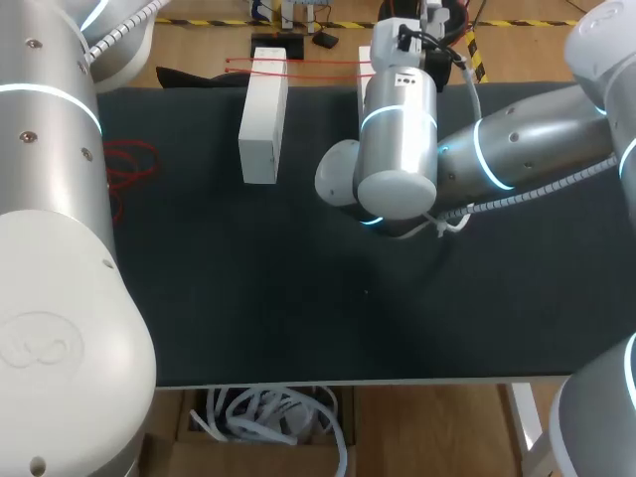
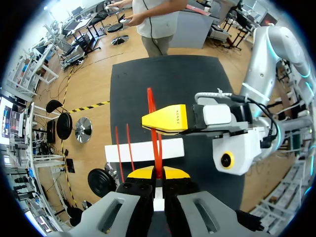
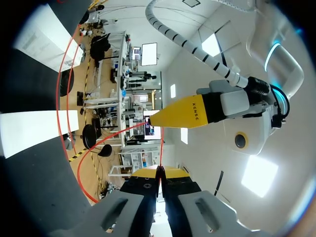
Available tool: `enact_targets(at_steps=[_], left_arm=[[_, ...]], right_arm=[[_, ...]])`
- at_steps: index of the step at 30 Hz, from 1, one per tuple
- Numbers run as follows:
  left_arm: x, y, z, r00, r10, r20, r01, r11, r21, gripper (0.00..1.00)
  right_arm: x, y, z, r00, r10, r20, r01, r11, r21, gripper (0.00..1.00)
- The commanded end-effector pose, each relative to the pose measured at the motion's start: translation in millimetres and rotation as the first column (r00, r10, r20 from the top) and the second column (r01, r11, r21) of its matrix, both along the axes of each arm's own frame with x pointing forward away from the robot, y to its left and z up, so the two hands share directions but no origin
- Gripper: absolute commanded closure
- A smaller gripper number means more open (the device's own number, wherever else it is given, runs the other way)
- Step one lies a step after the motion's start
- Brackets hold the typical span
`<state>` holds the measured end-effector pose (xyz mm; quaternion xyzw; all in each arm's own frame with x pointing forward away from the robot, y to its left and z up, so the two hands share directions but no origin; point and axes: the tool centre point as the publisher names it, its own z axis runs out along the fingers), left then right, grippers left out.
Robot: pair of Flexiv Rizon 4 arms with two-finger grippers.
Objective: Grab the tape and strap the tape.
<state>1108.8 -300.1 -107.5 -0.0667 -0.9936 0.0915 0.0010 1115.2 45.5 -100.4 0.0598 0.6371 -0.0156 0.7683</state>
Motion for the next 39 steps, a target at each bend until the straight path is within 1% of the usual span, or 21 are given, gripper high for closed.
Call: enact_targets(at_steps=[1,9,39], left_arm=[[1.1,-1,0.7,1.0,-0.001,-0.004,0.001,1.0,0.003,1.0],[1.1,-1,0.7,1.0,-0.001,-0.004,0.001,1.0,0.003,1.0],[1.1,-1,0.7,1.0,-0.001,-0.004,0.001,1.0,0.003,1.0]], right_arm=[[-1.6,0,2,1.0,0.004,-0.008,-0.004,1.0,-0.001,1.0],[-4.6,4,3,1.0,0.006,-0.01,-0.006,1.0,0.002,1.0],[0.4,15,5,0.999,0.046,-0.003,-0.046,0.999,-0.001,1.0]])
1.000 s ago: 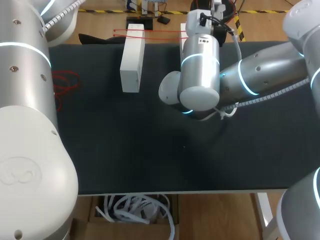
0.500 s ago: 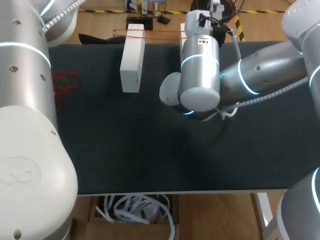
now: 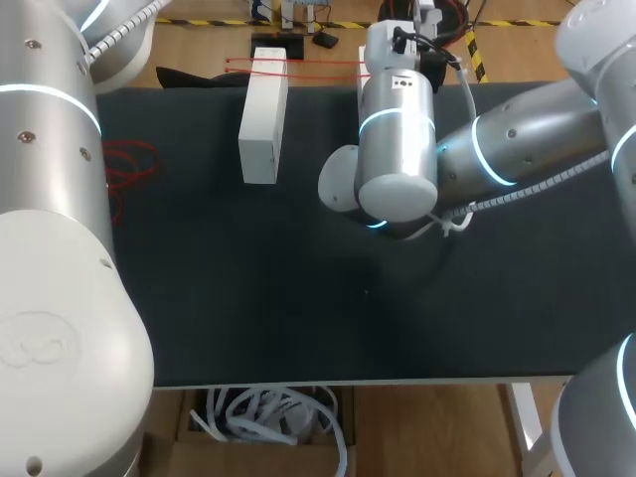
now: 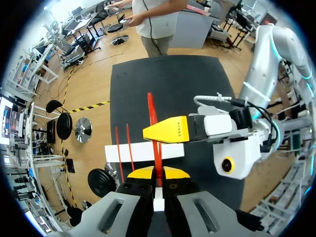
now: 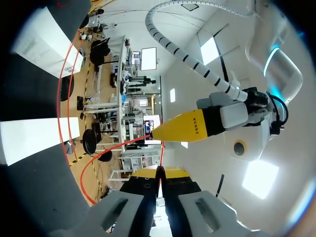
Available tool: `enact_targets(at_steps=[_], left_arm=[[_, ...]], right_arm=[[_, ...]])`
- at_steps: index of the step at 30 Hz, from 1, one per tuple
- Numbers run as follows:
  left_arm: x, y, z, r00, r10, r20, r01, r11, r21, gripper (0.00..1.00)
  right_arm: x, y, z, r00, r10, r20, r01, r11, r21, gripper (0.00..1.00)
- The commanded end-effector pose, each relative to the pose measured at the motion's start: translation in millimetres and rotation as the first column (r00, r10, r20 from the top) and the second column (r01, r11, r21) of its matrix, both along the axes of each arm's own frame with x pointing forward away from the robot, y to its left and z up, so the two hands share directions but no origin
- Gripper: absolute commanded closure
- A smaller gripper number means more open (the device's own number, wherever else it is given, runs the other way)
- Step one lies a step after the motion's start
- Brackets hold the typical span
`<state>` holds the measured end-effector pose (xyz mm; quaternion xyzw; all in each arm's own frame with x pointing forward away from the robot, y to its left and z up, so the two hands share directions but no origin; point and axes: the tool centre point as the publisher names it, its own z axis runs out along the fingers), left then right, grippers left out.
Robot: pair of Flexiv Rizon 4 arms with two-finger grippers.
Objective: Grab the tape and strap the tape.
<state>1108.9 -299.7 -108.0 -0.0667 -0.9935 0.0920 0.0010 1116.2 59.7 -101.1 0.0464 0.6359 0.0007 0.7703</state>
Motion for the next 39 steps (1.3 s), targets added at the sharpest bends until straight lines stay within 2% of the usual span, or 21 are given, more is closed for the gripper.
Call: enact_targets(at_steps=[1,39], left_arm=[[0.9,-1,1.2,1.0,-0.001,-0.004,0.001,1.0,0.004,1.0],[0.9,-1,1.2,1.0,-0.001,-0.004,0.001,1.0,0.004,1.0]], right_arm=[[-0.6,1,6,1.0,0.005,-0.009,-0.005,1.0,-0.002,1.0],[-3.7,13,4,0.999,0.036,-0.017,-0.036,0.999,0.001,1.0]])
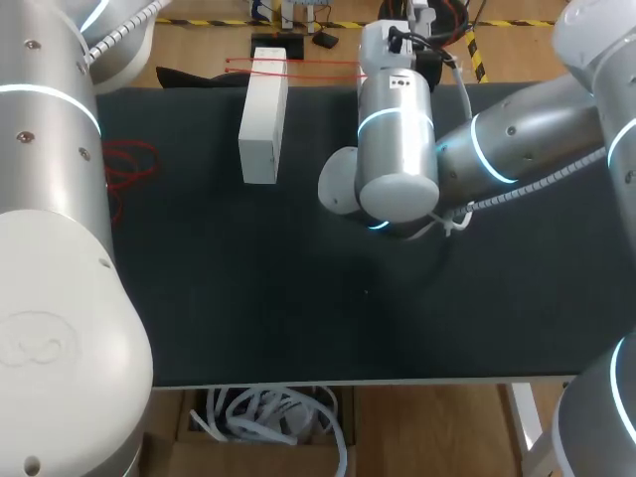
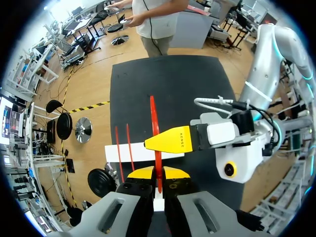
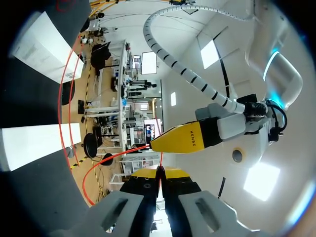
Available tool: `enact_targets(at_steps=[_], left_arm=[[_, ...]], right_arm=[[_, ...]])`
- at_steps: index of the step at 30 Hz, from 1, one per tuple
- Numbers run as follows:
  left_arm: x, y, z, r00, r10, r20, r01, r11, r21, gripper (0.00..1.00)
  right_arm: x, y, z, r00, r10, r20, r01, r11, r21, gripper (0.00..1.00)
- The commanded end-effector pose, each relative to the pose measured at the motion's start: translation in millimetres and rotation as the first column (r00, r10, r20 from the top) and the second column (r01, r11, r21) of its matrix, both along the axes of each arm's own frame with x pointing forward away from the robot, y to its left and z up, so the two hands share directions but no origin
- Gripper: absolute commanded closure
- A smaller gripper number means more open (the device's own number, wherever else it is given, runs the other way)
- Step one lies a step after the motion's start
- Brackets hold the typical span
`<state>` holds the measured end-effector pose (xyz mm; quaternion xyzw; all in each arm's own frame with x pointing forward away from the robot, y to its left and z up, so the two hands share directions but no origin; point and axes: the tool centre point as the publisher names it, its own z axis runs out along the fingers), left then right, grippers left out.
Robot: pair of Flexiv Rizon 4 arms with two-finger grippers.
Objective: Grab the tape and strap the tape.
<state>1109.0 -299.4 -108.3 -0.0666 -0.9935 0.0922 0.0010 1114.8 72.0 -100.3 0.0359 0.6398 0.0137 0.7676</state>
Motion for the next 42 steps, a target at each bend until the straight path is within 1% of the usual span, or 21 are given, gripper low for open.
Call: enact_targets(at_steps=[1,19,42], left_arm=[[0.9,-1.1,1.4,1.0,-0.001,-0.004,0.001,1.0,0.005,1.0],[0.9,-1.1,1.4,1.0,-0.001,-0.004,0.001,1.0,0.005,1.0],[0.9,-1.1,1.4,1.0,-0.001,-0.004,0.001,1.0,0.005,1.0]], right_arm=[[-2.3,0.9,3.6,1.0,0.003,-0.009,-0.003,1.0,0.0,1.0],[3.0,3.7,7.5,1.0,0.015,0.004,-0.015,1.0,0.001,1.0],[1.2,6.5,5.9,1.0,0.031,-0.005,-0.031,1.0,-0.001,1.0]])
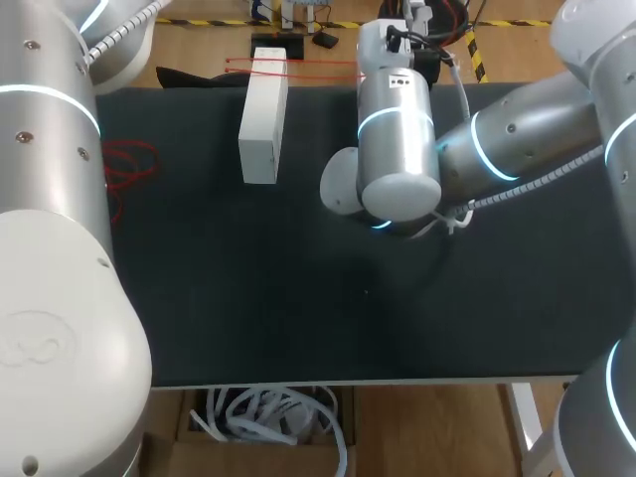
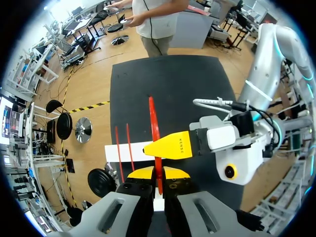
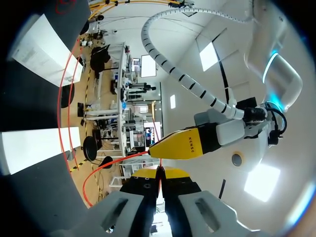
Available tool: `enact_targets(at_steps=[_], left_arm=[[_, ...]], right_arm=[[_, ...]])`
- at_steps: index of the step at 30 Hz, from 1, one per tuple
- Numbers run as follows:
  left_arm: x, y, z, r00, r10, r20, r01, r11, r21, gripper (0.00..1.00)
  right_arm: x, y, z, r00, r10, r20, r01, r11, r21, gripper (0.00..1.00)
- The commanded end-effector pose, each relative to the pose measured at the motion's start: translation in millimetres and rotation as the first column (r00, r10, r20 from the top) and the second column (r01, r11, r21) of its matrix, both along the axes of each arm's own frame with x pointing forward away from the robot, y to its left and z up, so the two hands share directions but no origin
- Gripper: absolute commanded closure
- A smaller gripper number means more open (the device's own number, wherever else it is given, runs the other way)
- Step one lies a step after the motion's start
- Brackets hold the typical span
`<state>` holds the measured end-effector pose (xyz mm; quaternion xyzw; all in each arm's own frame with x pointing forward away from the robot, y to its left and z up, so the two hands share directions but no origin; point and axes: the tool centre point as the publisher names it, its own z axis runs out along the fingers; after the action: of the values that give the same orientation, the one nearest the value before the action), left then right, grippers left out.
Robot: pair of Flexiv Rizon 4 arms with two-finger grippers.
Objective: Grab the tape and strap the tape.
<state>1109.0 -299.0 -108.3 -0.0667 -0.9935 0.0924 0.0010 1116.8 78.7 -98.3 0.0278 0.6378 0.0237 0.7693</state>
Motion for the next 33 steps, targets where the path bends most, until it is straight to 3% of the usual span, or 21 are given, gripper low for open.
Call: enact_targets(at_steps=[1,33], left_arm=[[0.9,-1.6,1.4,1.0,-0.001,-0.004,0.001,1.0,0.005,1.0],[0.9,-1.6,1.4,1.0,-0.001,-0.004,0.001,1.0,0.005,1.0]], right_arm=[[-0.8,0.3,4.0,1.0,0.006,-0.011,-0.006,1.0,-0.002,1.0],[-2.3,1.7,3.2,1.0,0.02,-0.014,-0.02,1.0,0.004,1.0]])
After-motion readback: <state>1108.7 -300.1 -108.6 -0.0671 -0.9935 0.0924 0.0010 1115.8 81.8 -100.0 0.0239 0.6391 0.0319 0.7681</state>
